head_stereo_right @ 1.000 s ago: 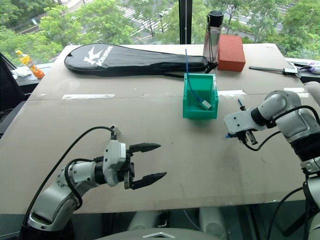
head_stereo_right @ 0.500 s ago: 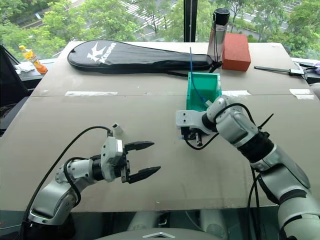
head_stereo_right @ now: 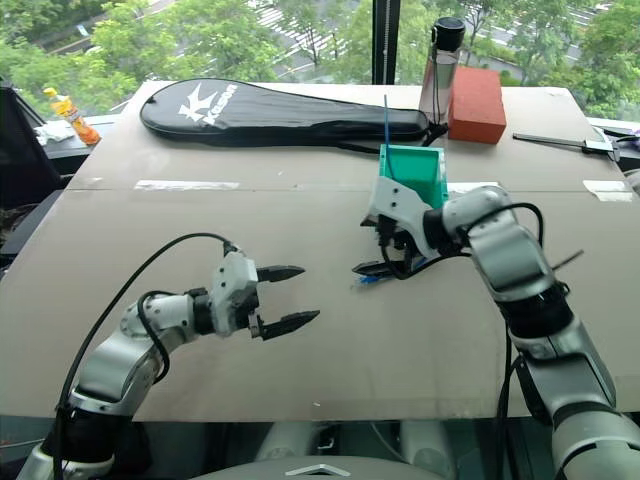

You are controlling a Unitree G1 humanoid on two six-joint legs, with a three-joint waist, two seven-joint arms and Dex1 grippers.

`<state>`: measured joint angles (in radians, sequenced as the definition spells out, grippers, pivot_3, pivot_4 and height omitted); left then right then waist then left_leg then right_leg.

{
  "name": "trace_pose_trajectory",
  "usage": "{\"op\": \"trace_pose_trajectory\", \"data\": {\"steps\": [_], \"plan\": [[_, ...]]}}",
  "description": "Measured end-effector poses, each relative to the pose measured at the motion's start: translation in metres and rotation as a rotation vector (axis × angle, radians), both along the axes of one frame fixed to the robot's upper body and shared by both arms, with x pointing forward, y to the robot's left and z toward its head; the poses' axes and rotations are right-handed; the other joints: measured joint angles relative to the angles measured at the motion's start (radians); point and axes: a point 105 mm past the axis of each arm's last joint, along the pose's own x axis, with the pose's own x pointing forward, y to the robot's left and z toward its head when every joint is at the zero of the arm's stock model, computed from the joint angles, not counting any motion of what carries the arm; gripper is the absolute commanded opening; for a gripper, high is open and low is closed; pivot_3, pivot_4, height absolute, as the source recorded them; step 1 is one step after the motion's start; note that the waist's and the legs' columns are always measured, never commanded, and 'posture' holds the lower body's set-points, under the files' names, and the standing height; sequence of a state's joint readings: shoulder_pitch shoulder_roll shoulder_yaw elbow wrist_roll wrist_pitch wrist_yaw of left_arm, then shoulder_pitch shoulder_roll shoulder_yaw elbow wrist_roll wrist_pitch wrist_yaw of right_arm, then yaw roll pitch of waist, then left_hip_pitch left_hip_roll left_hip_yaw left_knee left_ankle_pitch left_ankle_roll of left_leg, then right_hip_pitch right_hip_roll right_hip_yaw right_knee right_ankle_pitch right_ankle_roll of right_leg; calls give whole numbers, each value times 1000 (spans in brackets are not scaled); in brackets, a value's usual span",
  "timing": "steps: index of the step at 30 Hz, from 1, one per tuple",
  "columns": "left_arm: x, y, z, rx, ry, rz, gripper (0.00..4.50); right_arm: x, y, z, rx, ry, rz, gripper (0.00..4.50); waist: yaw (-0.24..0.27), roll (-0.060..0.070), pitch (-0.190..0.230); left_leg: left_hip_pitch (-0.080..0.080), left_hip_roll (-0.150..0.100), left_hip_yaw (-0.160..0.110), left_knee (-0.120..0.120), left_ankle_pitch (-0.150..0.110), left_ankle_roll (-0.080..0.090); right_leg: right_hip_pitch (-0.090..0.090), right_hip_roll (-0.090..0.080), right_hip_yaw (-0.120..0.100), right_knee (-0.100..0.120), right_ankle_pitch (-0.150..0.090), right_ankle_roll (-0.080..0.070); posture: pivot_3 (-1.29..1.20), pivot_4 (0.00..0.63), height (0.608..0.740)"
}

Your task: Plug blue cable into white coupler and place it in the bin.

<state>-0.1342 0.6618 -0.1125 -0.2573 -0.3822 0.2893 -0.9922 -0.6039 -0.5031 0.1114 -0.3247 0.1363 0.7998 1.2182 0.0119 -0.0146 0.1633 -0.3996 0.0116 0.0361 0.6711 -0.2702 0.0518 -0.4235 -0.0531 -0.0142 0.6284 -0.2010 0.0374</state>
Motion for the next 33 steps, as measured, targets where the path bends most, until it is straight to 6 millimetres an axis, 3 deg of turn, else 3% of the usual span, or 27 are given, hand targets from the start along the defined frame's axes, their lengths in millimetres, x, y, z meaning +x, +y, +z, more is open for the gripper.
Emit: {"op": "trace_pose_trajectory", "data": {"steps": [3, 6, 8, 11, 17, 26, 29, 33], "plan": [[13, -4, -3, 35, -16, -25, 4500, -17, -25, -6, 109, -14, -97, 4447, 5, 0, 0, 0, -1, 0, -1, 0, 0, 1, 0, 0, -1, 0, 0, 0, 150, 740], [28, -9, -9, 66, -23, -49, 4500, -46, -62, -31, 198, 38, -241, 4447, 23, 0, -1, 1, -2, -2, 0, 0, 0, 4, 0, -1, -1, -2, 3, 0, 150, 740], [36, -11, -16, 87, -12, -53, 4500, -55, -76, -32, 226, 40, -302, 4447, 6, 1, 0, 1, -2, 1, 1, 0, 1, 3, 0, 2, -1, -2, 3, 0, 150, 740], [42, -26, -15, 86, -32, -91, 4500, -64, -84, -22, 224, -29, -323, 4447, -4, 0, 0, 4, -1, 1, 3, 0, 1, 5, 2, 3, -1, -1, 5, 0, 150, 740], [47, -57, -13, 92, -41, -161, 4500, -77, -99, -27, 135, -84, -327, 4447, 1, 0, -1, 4, -1, -1, 4, 0, 1, 7, 3, 3, 0, -1, 5, 0, 150, 740], [54, -59, -24, 144, -3, -119, 4500, -79, -111, -26, 87, -112, -255, 4447, 2, -1, -1, 4, -1, -1, 4, 0, 1, 7, 3, 3, -1, -1, 5, 0, 150, 740], [54, -62, -26, 146, 3, -119, 3874, -77, -111, -24, 79, -119, -231, 4500, 2, -1, 0, 4, -1, -1, 5, 0, 1, 7, 3, 3, -1, -1, 5, 0, 150, 740], [53, -64, -27, 140, 0, -115, 1962, -76, -109, -24, 86, -109, -222, 4500, 2, -1, -1, 3, -1, -2, 5, 0, 1, 7, 3, 2, -1, -1, 5, 0, 150, 740]]}}
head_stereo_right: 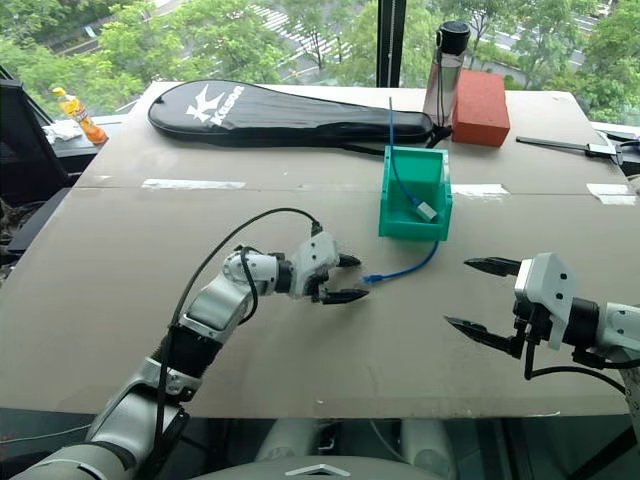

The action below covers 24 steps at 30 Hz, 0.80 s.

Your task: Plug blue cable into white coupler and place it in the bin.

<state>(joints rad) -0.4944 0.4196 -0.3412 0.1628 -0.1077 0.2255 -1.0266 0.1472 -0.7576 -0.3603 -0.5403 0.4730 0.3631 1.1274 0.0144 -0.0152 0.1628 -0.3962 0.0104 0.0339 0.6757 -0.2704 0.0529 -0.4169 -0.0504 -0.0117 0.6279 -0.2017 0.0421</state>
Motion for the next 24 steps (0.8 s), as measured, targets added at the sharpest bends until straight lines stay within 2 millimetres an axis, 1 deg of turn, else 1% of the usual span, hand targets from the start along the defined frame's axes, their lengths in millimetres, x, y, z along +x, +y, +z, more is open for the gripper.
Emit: {"op": "trace_pose_trajectory", "data": {"steps": [1, 2, 3, 5, 9, 12, 14, 15, 16, 17, 19, 22, 23, 24], "plan": [[0, 0, 0, 0, -2, 1, 1700, 0, 0, 0, 3, 1, -1, 4500, 0, 0, 0, 0, 0, 0, 0, 0, 0, 0, 0, 0, 0, 0, 0, 0, 150, 740], [-1, 1, -1, -2, -5, -1, 1139, 0, 0, 0, 11, 1, -6, 4500, 0, 0, 0, 0, 0, 0, 0, 0, 0, 0, 0, 0, 0, 0, 0, 0, 150, 740], [-1, 0, -1, -3, -8, -3, 961, 0, 0, 0, 15, 3, -11, 4500, 0, 0, 0, 0, 0, 0, 0, 0, 0, 0, 0, 0, 0, 0, 0, 0, 150, 740], [-1, 0, 0, -4, -14, -7, 65, -2, 3, -4, 27, 16, -22, 4500, 1, 0, 0, 0, 0, 0, 0, 0, 0, 0, 0, 0, 0, 0, 0, 0, 150, 740], [-3, 1, 0, -2, -31, -28, 23, -3, 9, -15, 92, 87, -94, 4500, 1, 0, 0, 0, 0, 0, 0, 0, 0, 0, -1, 0, 0, 0, 0, 0, 150, 740], [-13, -2, 2, -49, -24, -97, 23, -1, 13, -21, 211, 153, -215, 4500, 1, 0, 0, -1, 1, -1, 0, 0, 0, 0, -1, 0, 0, 0, 0, 0, 150, 740], [-15, -6, 15, -105, -42, -124, 23, -1, 18, -22, 302, 190, -281, 4500, 1, -1, 0, -2, 1, -2, 1, 0, 0, 0, -2, -1, 0, 0, -1, 0, 150, 740], [-18, -10, 28, -148, -70, -153, 23, -3, 22, -23, 360, 224, -311, 4500, 2, 0, 0, -2, 1, -3, 1, 0, 0, 0, -3, -1, 0, 0, -1, 0, 150, 740], [-20, -12, 35, -169, -88, -167, 23, -4, 25, -22, 383, 237, -320, 4500, 3, 0, -1, -2, 1, -3, 1, 0, 0, 0, -3, -1, 0, 0, -1, 0, 150, 740], [-20, -15, 47, -203, -115, -188, 23, -8, 28, -22, 439, 274, -348, 4500, 3, 0, -1, -2, 1, -3, 1, 0, 0, 0, -4, -1, 0, 0, -1, 0, 150, 740], [-19, -22, 70, -258, -174, -220, 23, -18, 40, -20, 549, 373, -364, 4500, 2, 0, -1, -3, 0, -4, 1, 0, 0, 0, -4, -1, 0, 0, -1, 0, 150, 740], [-16, -26, 87, -298, -218, -223, 23, -22, 48, -14, 624, 418, -383, 4500, -2, 0, -1, -2, 0, -3, 1, 0, 0, 1, -3, -1, 0, 0, -1, 0, 150, 740], [-16, -30, 94, -320, -250, -232, 23, -19, 57, -8, 687, 432, -394, 4500, -3, 0, -1, -1, 0, -3, 1, 0, 0, 1, -2, -1, 0, 0, -1, 0, 150, 740], [-16, -31, 96, -326, -264, -239, 23, -17, 60, -6, 706, 434, -396, 4500, -4, 0, -1, -1, 0, -3, 1, 0, 0, 1, -1, -1, 0, 0, -1, 0, 150, 740]]}}
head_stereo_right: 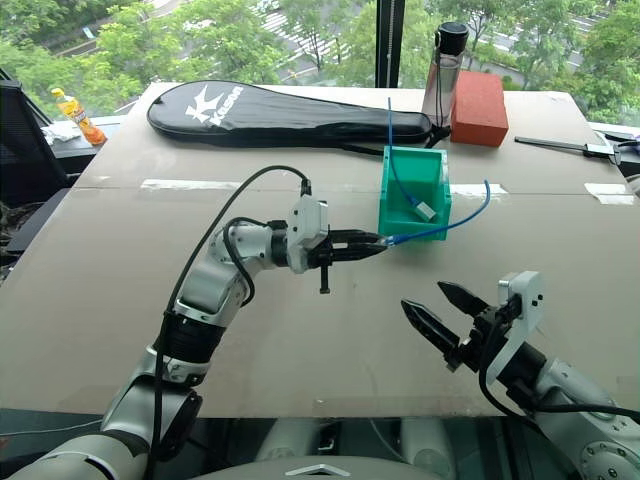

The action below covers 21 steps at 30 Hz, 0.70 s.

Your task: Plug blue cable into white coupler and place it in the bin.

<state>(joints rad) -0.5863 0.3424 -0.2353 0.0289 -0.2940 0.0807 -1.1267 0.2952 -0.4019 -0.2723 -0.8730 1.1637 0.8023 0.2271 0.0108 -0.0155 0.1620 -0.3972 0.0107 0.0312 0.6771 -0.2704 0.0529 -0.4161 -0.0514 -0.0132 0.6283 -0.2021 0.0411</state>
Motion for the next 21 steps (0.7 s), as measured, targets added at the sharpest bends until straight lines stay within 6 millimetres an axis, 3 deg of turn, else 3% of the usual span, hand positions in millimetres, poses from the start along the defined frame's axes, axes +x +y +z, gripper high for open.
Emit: {"op": "trace_pose_trajectory", "data": {"steps": [6, 10, 20, 21], "plan": [[0, 2, 1, 14, -133, 3, 23, 32, 12, 23, 176, -1, -137, 4500, 1, 0, 0, 0, 0, 1, 0, 0, 0, 0, 2, 1, 0, 0, 1, 0, 150, 740], [-1, 1, 0, 33, -235, -5, 0, 45, 17, 34, 289, 30, -174, 2768, 6, 0, 0, -2, 0, 1, 0, 0, 0, 0, 1, 0, -1, 1, 1, 0, 150, 740], [0, 1, 4, 4, -331, 26, 0, 50, 25, 34, 342, 95, -149, 2768, 1, 0, 0, -1, 0, 2, 0, -1, 2, 0, 1, 1, 0, 1, 1, 0, 150, 740], [1, 1, 5, 3, -332, 28, 0, 50, 25, 33, 345, 100, -150, 2496, 1, 0, 0, -1, 0, 2, 0, -1, 2, 0, 1, 1, 0, 1, 1, 0, 150, 740]]}}
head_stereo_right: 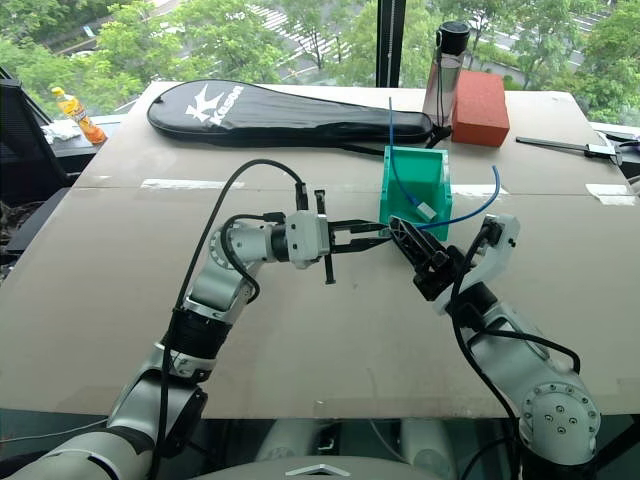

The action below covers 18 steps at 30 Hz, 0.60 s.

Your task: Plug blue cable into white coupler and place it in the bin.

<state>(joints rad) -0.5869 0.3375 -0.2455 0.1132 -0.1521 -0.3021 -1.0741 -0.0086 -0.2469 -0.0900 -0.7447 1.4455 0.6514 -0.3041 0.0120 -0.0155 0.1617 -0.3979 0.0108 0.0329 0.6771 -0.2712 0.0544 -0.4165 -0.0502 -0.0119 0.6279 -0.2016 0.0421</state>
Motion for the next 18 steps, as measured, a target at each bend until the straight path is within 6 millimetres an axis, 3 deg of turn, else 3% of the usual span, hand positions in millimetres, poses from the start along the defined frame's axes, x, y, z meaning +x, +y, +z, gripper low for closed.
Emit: {"op": "trace_pose_trajectory", "data": {"steps": [6, 15, 16, 18], "plan": [[2, 1, 0, -7, -1, 11, 0, 3, 0, 0, 18, 7, -2, 102, 0, 0, 0, 0, 0, 0, 0, 0, 0, 0, 0, 0, 0, 0, 0, 0, 150, 740], [2, 2, 0, -24, 8, 19, 0, 3, 0, 3, 26, -5, 8, 33, 0, 0, 0, 0, 0, 0, 0, 0, 0, 0, 0, 0, 0, 0, 0, 0, 150, 740], [2, 2, -1, -33, 27, 23, 752, 4, 1, 2, 26, -4, 10, 0, 0, 0, 0, 0, 0, 0, 0, 0, 0, 0, 0, 0, 0, 0, 0, 0, 150, 740], [1, 3, -6, -52, 110, 27, 1063, 4, 2, 2, 22, -5, 19, 0, -1, 0, 0, 0, 0, 0, 0, 0, 0, 0, 0, 0, 0, 0, 0, 0, 150, 740]]}}
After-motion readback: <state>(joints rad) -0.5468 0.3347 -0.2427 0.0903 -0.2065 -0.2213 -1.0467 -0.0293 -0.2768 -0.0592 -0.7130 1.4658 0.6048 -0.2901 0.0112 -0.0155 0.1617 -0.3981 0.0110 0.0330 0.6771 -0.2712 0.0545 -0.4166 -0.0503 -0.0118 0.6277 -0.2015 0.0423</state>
